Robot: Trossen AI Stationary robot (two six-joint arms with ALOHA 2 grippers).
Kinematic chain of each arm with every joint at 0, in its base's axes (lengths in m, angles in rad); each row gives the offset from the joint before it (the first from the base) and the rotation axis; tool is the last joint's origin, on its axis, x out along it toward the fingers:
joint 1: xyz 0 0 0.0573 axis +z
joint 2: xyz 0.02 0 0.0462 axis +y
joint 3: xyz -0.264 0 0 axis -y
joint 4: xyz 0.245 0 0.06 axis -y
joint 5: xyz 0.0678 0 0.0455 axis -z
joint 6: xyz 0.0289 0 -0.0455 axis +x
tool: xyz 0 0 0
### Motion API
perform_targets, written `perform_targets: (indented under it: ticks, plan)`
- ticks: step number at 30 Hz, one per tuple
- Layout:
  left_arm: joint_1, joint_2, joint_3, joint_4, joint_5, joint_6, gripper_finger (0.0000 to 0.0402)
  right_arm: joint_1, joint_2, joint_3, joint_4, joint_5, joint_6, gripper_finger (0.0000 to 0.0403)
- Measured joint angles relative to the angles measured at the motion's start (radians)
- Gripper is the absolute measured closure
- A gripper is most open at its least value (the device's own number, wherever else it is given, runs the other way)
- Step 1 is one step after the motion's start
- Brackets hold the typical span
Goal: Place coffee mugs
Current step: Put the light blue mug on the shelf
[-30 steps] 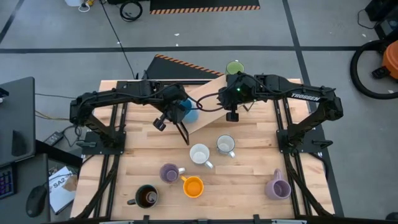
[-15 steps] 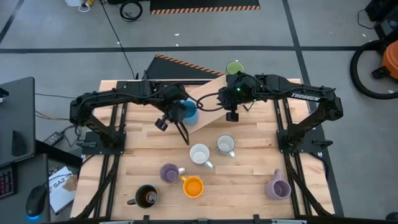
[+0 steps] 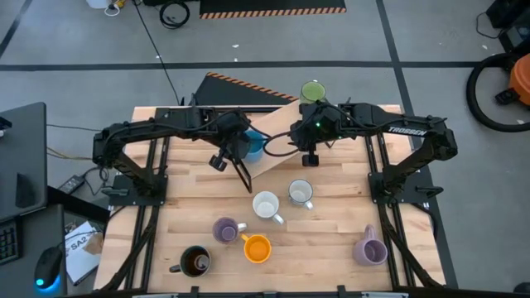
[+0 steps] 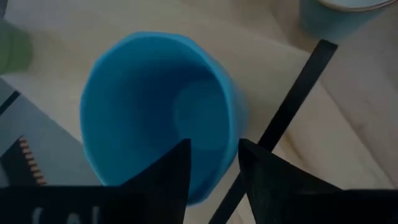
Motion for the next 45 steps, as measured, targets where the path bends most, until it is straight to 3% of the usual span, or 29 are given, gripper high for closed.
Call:
perform_targets:
  ticks: [4,18,24,27,33,45]
  plan:
    - [-0.031,-0.004,0.0,-0.011,-0.061,-0.026,0.026,0.0,0.0,0.0,0.007,-0.006,0.012,0.0289]
    - [-0.078,-0.111,0.001,0.026,-0.077,-0.127,0.0259,0.006,0.004,0.0,0.049,-0.026,0.007,0.0288]
    - [-0.094,-0.176,-0.005,0.07,0.039,-0.304,0.0259,0.021,0.004,-0.039,0.215,-0.168,-0.076,0.0288]
    - [-0.104,-0.205,-0.064,0.097,0.077,-0.369,0.026,0.035,0.004,-0.083,0.321,-0.171,-0.111,0.0288]
    - [-0.125,-0.292,-0.227,0.18,0.048,-0.421,0.026,0.066,0.01,-0.111,0.395,-0.103,-0.148,0.0288]
    - [-0.124,-0.494,-0.446,0.376,0.031,-0.553,0.026,0.061,0.152,0.007,0.363,-0.108,-0.188,0.0288]
